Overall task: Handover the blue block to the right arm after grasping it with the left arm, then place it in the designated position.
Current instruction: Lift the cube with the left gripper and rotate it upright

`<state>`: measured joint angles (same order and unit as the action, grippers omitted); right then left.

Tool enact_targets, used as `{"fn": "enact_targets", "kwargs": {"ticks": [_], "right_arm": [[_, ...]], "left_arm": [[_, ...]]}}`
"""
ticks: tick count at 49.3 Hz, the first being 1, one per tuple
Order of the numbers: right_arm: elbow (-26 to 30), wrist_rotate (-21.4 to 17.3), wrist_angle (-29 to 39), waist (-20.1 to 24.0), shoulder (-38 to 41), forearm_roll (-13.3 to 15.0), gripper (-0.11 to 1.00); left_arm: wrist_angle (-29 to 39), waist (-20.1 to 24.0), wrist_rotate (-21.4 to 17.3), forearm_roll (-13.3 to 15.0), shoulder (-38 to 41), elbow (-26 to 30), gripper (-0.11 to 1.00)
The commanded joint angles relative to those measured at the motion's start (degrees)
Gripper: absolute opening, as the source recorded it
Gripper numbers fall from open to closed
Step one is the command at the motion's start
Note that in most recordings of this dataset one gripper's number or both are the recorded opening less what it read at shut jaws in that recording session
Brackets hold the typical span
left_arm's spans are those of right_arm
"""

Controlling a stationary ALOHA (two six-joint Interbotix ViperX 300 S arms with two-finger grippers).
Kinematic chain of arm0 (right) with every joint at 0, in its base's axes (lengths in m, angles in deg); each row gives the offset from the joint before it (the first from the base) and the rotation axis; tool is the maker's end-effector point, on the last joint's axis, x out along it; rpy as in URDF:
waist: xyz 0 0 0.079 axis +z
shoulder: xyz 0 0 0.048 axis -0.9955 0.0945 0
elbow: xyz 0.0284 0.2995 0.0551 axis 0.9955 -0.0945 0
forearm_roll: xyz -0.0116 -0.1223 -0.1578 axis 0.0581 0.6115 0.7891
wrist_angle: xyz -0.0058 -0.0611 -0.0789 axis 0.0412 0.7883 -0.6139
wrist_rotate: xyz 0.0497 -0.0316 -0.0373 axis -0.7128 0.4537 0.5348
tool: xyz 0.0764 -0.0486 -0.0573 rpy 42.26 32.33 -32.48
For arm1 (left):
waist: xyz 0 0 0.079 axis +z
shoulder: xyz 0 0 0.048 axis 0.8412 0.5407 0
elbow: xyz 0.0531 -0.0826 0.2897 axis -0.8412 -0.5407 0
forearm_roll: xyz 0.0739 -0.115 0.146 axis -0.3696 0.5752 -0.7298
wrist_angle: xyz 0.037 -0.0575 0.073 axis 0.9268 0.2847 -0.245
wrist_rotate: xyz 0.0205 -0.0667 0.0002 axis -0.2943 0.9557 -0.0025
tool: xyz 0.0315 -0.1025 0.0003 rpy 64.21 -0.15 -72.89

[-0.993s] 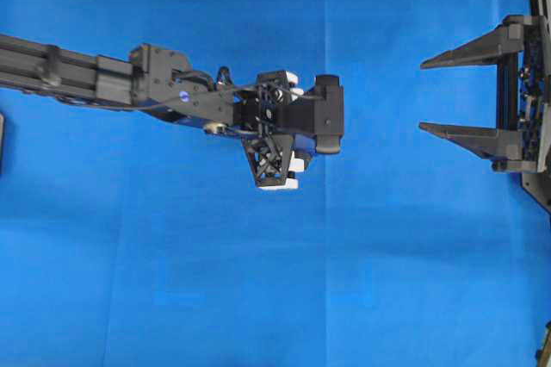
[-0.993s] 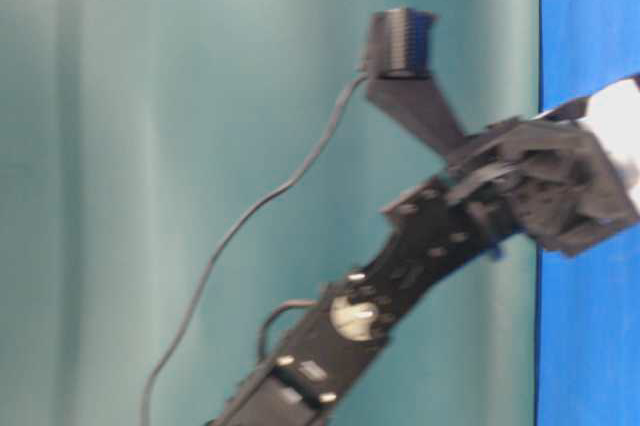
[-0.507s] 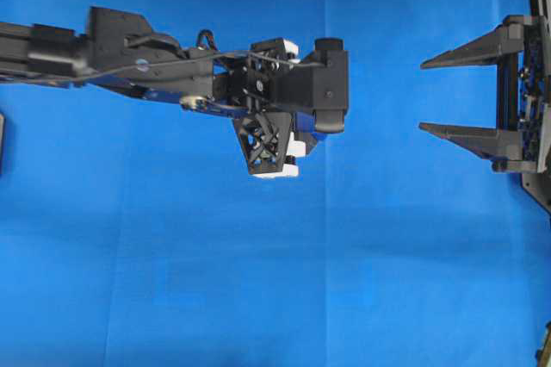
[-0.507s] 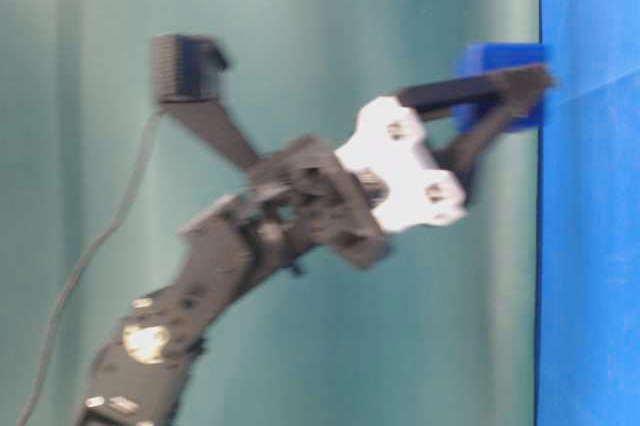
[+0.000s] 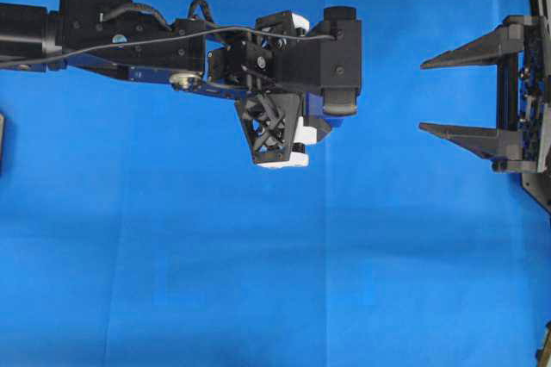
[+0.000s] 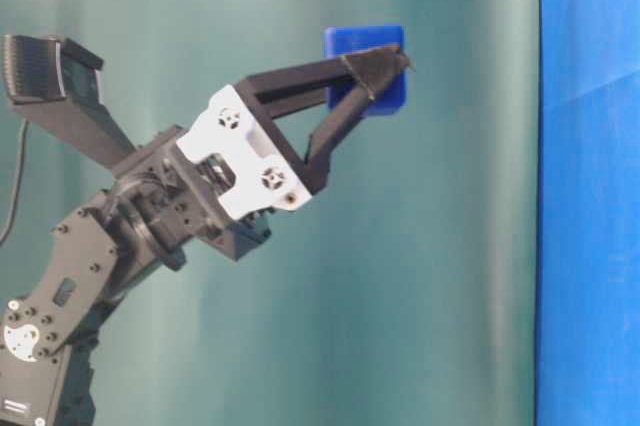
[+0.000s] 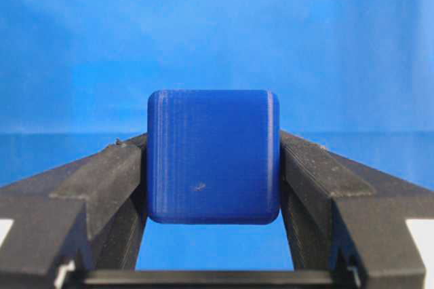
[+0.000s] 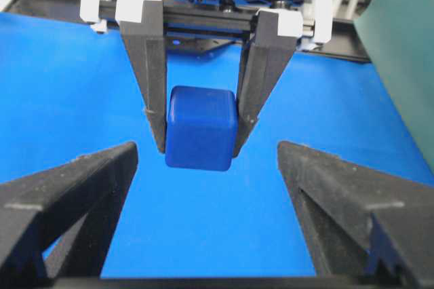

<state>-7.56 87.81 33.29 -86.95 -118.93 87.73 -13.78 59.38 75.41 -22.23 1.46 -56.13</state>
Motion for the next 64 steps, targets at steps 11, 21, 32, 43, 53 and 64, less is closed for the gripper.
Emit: {"fn": "enact_targets", "kwargs": {"ticks": [11, 21, 32, 43, 53, 64], "right_arm": [[0.8, -0.1, -0.2, -0.1, 0.4, -0.2, 0.97], [0.7, -0.1, -0.2, -0.1, 0.4, -0.2, 0.97], [0.7, -0.1, -0.3, -0.1, 0.6, -0.1, 0.97], [0.7, -0.1, -0.3, -0.1, 0.8, -0.2, 0.97], [0.7, -0.1, -0.4, -0.1, 0.8, -0.2, 0.97], [0.7, -0.1, -0.3, -0.1, 0.8, -0.1, 0.97]], "left_arm": [[0.2, -0.1, -0.1, -0.3, -3.3, 2.0, 0.48], [0.1, -0.1, 0.0, -0.3, -3.3, 1.9, 0.48], [0.1, 0.0, 0.0, -0.3, -3.4, 1.8, 0.48], [0.2, 0.0, 0.1, -0.3, -3.5, 1.8, 0.48], [0.1, 0.0, 0.1, -0.3, -3.4, 1.7, 0.48], [0.2, 0.0, 0.1, -0.3, -3.5, 1.7, 0.48]]}}
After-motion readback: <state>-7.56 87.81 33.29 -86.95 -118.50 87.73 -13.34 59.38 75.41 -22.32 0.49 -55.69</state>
